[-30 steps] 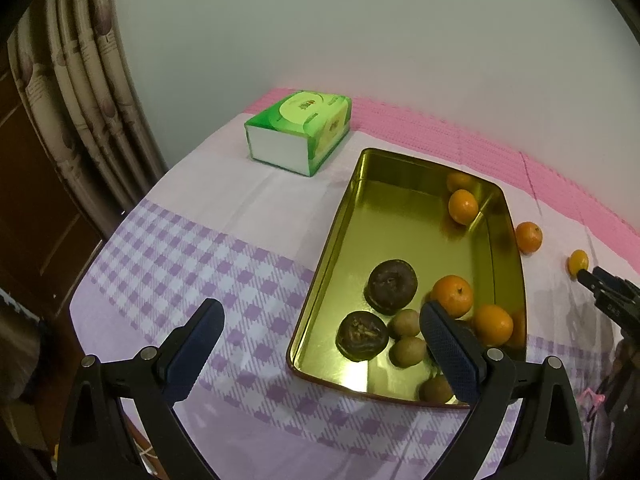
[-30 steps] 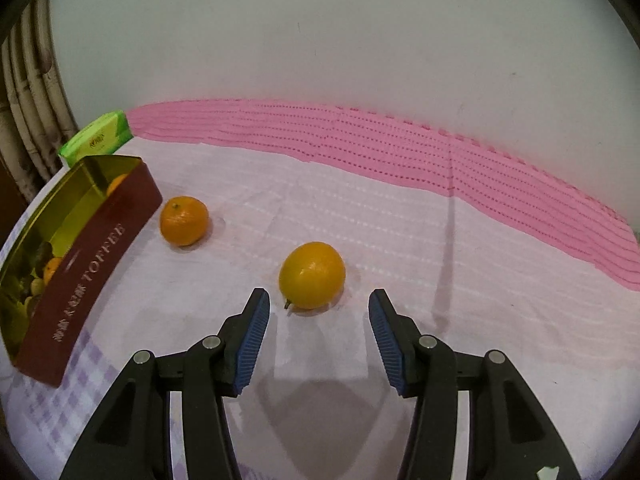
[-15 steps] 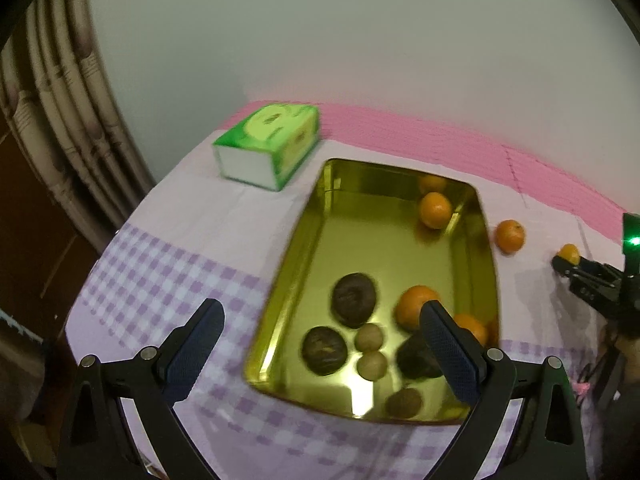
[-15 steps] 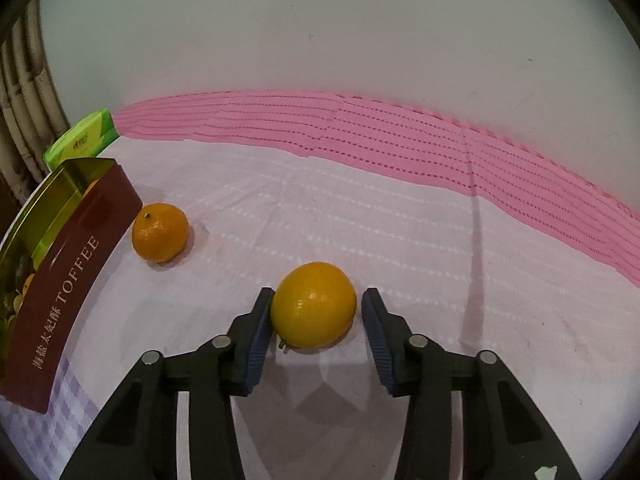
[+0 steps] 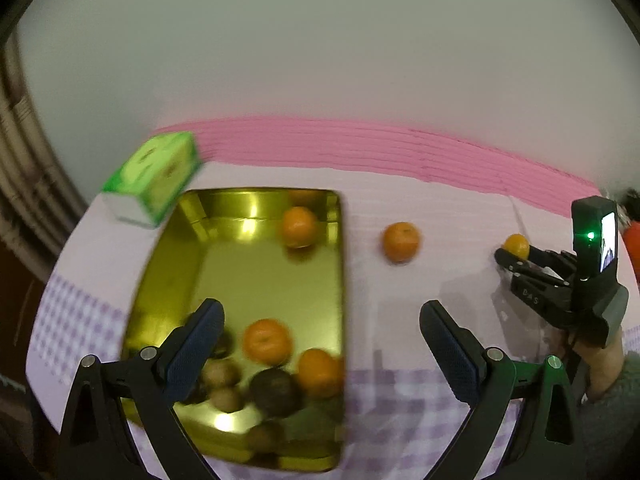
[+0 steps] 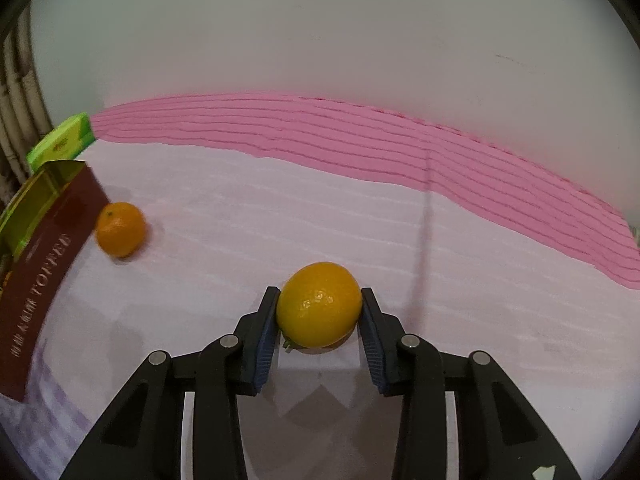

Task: Organize fruits
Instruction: 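Grasp an orange from the cloth with the left tool while the right tool holds the yellow fruit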

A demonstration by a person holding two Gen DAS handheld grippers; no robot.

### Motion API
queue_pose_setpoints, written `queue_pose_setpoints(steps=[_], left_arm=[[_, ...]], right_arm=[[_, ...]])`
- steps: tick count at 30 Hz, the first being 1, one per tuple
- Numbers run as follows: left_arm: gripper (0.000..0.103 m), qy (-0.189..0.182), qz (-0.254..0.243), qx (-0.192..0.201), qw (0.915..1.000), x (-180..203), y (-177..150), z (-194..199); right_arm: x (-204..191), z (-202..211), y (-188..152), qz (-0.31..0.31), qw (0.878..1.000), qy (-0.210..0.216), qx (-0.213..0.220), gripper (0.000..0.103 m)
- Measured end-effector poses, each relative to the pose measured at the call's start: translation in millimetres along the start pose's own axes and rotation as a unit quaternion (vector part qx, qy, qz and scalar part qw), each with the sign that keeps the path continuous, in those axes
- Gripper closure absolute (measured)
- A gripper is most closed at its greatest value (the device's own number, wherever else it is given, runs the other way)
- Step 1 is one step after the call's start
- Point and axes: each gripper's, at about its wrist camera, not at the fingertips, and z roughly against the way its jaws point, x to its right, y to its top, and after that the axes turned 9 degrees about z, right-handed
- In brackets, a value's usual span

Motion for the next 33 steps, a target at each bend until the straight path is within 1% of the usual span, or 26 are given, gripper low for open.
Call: queue_pose_setpoints(steps=[6,8,12,13,16,19,21,24,25,26,33], left_arm=[[0.005,-0.020,-0.023,-0.008,0.9995,32,8,-19],[0.005,-0.026,-0.026,-0.018,0.9991,40,12,-30],[0.007,-0.032,-0.030,-0.033,0.9985,52,16,-50],[0.009,-0.032,-0.030,-0.036,0.9984,54,17,-54],[0.021,-0.035,-0.026,-0.049,0.9978,62,20,-65],[0.029,-0.034,-0.014,-0.067,0.9971,65,27,-81],[0.034,-0.040,-0.008,-0.073,0.9965,67,30,-89],[0.045,-0.031,-0.007,-0.078,0.9964,69,35,-103],[0.054,-0.035,-0.005,-0.083,0.9959,69,36,-108],[0.058,-0.036,-0.004,-0.085,0.9957,69,36,-110],[0.058,-0.031,0.005,-0.088,0.9956,67,40,-119]], right_arm=[[31,9,-15,-0.008,1.000,-0.027,-0.011,0.067],[37,12,-22,-0.004,0.999,-0.038,-0.009,0.067],[45,16,-30,-0.022,0.999,-0.028,-0.004,0.067],[45,14,-28,-0.024,0.999,-0.027,-0.005,0.067],[45,13,-29,-0.025,0.999,-0.025,-0.005,0.067],[49,15,-30,-0.030,0.999,-0.018,-0.004,0.067],[51,15,-32,-0.032,0.999,-0.015,-0.004,0.067],[50,14,-31,-0.032,0.999,-0.015,-0.004,0.067],[50,14,-31,-0.033,0.999,-0.014,-0.004,0.067],[49,14,-31,-0.033,0.999,-0.013,-0.004,0.066],[49,13,-31,-0.034,0.999,-0.011,-0.003,0.066]])
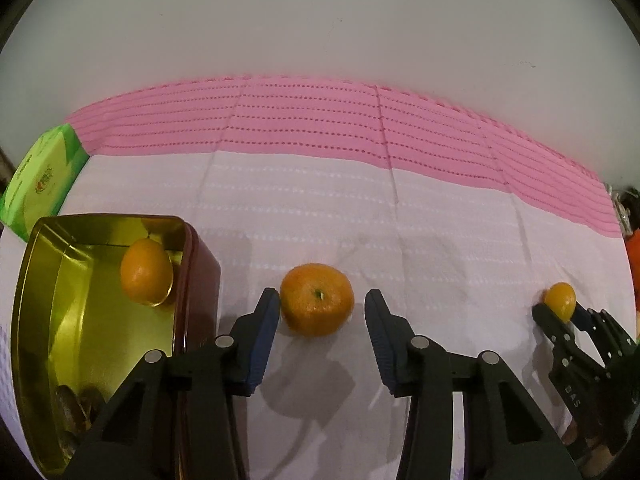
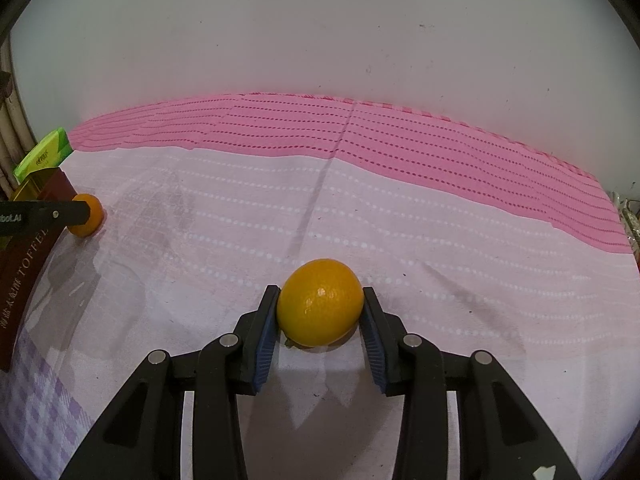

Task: Organize fruits
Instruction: 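Grasp an orange from the cloth with the left tool while the right tool holds the yellow fruit, then carry the orange into the tin and open the left tool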

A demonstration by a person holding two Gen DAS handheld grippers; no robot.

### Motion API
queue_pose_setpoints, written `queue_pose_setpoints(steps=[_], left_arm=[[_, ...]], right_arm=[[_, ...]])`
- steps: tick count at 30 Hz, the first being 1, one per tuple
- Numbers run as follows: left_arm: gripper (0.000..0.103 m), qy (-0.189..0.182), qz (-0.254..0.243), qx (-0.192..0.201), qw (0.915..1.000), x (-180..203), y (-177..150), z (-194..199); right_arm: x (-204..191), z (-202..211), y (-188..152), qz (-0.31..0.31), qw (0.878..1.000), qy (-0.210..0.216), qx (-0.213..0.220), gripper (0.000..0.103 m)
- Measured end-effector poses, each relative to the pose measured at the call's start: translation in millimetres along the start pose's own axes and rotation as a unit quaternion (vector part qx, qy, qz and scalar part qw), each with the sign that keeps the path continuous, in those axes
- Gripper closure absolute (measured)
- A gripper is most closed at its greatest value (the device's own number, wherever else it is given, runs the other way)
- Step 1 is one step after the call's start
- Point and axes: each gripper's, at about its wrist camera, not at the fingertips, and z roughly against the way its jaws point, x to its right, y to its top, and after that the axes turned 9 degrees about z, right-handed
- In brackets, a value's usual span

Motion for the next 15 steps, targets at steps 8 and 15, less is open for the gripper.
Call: queue_pose_setpoints(steps=[8,15], left_arm=[[0.059,0.009,-0.018,-0.001,0.9998,5,-1,-8],[0.061,0.013,-0.025,-0.003,0.9996,7,-11,-3]], right_arm=[[0,1,0,0.000,1.000,-0.001,0.000,0.066],[0,1,0,0.000,1.000,-0.001,0.000,0.066]])
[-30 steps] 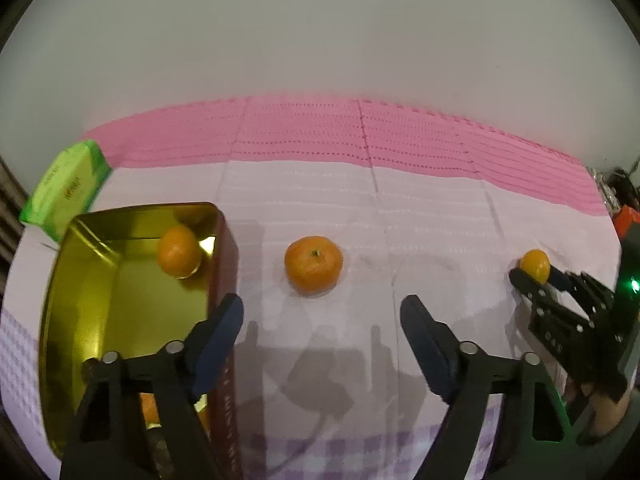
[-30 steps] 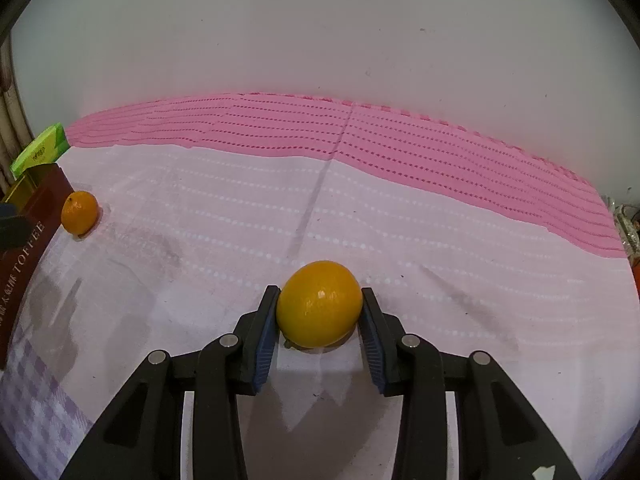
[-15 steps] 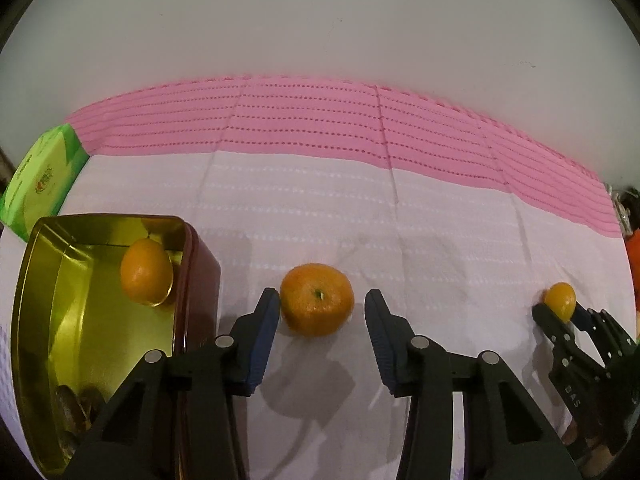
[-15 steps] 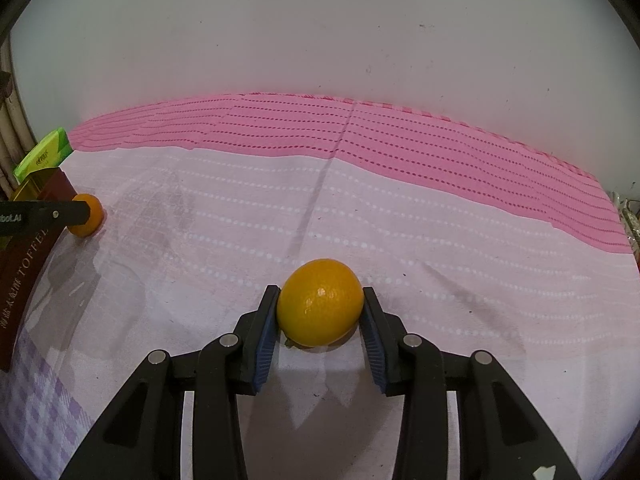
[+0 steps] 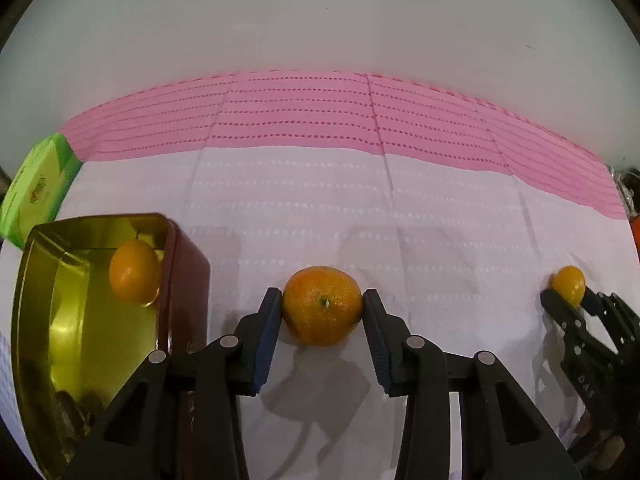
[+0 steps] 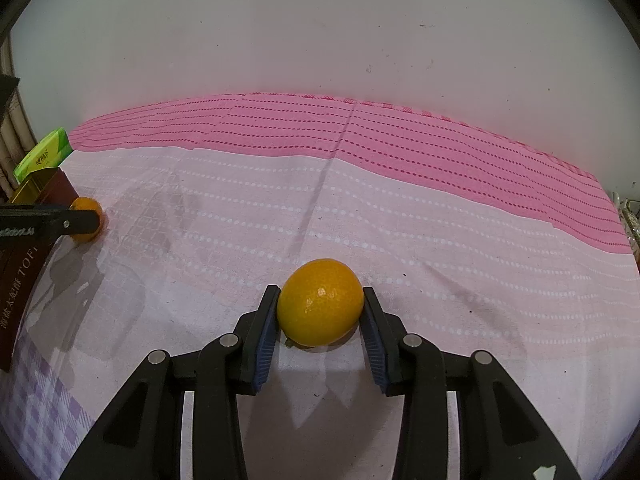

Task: Organize fruits
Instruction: 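Carry the orange into the tin and open the left tool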

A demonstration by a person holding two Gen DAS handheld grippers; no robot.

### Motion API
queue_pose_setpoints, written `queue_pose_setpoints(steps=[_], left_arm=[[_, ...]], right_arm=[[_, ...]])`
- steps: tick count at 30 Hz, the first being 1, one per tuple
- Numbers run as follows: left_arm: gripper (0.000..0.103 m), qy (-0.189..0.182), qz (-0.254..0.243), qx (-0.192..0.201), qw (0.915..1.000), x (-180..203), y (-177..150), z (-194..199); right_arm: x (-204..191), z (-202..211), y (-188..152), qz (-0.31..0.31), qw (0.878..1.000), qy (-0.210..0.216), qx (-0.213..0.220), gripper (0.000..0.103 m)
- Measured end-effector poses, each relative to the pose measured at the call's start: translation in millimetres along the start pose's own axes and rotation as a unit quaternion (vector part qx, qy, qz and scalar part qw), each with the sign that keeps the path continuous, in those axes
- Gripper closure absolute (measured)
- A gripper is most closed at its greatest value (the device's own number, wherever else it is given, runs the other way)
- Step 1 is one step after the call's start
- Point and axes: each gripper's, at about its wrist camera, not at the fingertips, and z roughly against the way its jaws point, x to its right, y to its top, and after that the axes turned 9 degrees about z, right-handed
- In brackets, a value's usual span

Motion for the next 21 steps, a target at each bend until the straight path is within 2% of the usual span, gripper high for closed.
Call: queue_pose_setpoints(steps=[9,15,21], left_arm=[[0.061,-0.004,-0.005,-0.007,1.0000,-1,-20,20],[0.061,-0.012,-0.009,0.011,0.9998,-7,-33,54],[0.061,-0.015,0.005,0.029,0.9995,-29,-40,89]], right_arm=[[0,0,0,0.000,1.000,0.000,0.000,0.066],[-1,0,0,0.001,1.000,-0.001,0.000,0.066],[-2,0,1,0.003,1.000,-0.004,0.000,0.066]])
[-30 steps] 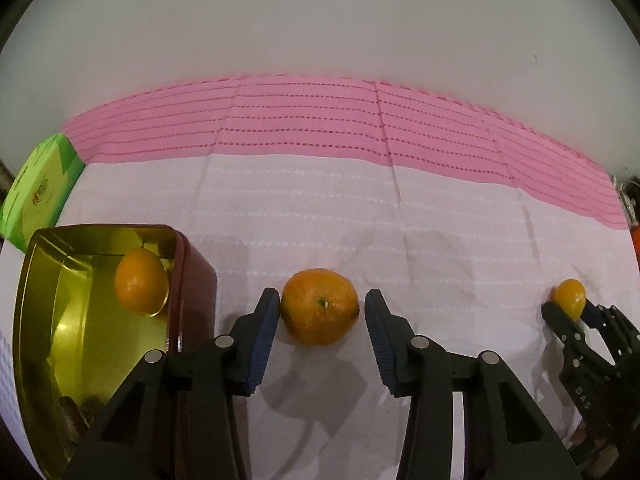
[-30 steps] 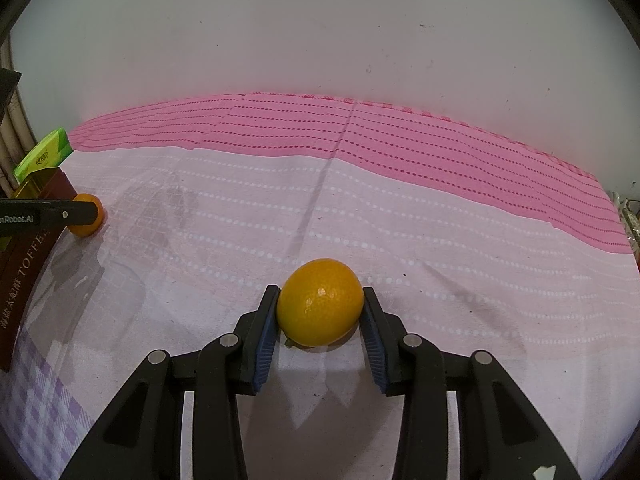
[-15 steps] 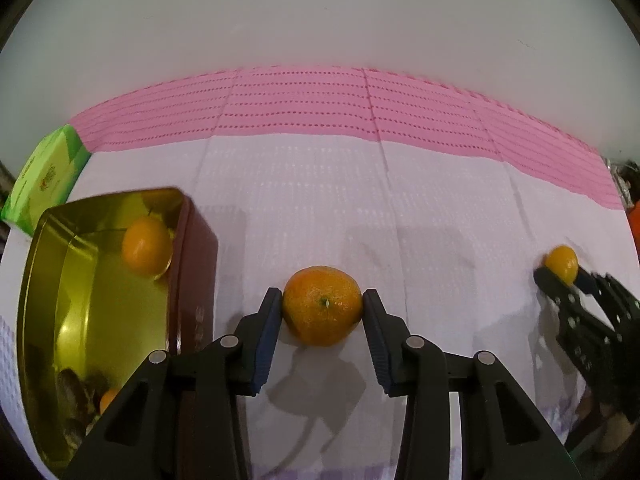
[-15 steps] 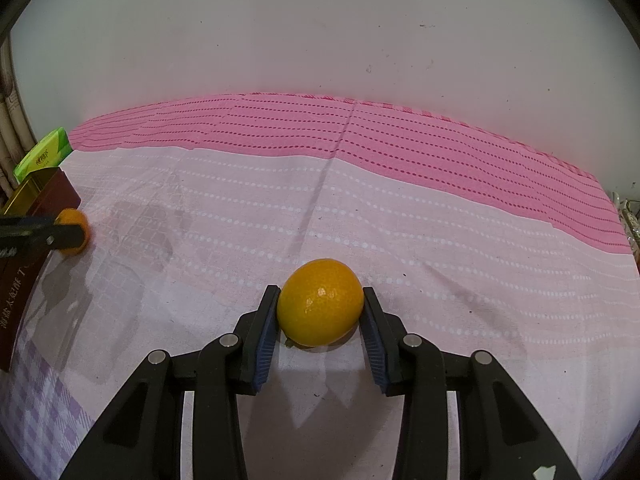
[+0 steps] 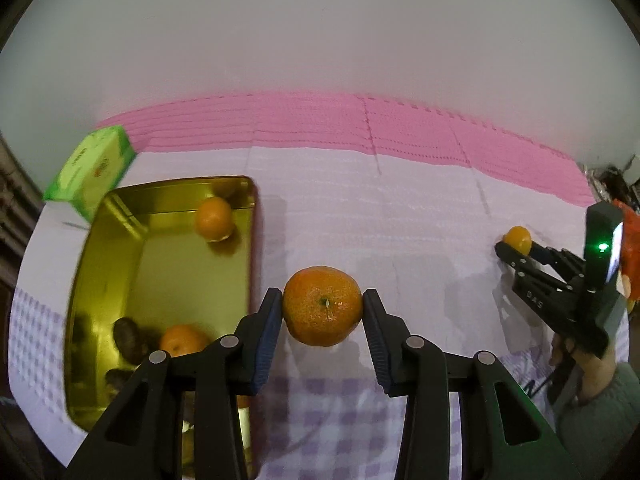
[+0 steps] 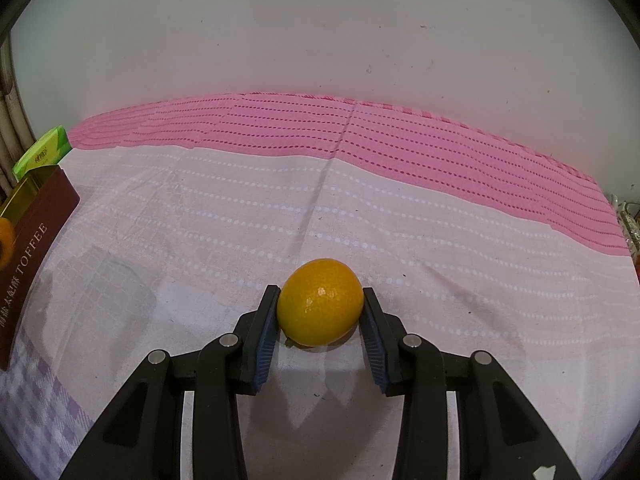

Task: Organize fruits
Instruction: 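Carry the orange into the tin and open the left tool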

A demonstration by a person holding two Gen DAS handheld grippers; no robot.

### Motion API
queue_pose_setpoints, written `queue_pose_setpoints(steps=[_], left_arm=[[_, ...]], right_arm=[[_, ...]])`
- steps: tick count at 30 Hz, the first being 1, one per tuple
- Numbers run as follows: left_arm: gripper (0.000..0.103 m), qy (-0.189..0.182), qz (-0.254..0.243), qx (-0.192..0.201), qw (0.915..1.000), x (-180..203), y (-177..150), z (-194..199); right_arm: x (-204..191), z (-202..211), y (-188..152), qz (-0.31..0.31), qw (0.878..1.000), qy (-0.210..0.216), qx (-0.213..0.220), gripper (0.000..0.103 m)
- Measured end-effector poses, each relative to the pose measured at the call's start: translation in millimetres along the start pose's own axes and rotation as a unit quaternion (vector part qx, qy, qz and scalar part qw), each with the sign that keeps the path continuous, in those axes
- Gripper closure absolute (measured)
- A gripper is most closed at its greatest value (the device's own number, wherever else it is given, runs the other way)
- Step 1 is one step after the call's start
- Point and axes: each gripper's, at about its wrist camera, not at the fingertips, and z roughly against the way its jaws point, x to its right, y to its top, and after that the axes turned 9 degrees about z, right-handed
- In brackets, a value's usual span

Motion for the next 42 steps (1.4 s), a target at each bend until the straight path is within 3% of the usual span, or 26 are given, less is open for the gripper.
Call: queue_pose_setpoints(steps=[8,19,42], left_arm=[[0.061,0.027,0.026,0.012,0.9992,-47,-8,30],[0.061,0.064,0.068,0.002,0.9956,-111,-24,39],[0.061,0.091,0.088,-0.042,0.9911,-146,-41,9]], right_arm=[[-3,0,0,0.004,1.000,-0.004,0.000,0.066],[-4,0,0,0.008,1.000,-0.011,0.000,0.066],[-7,0,0,0.015,1.000,-0.020,-0.001,0.066]])
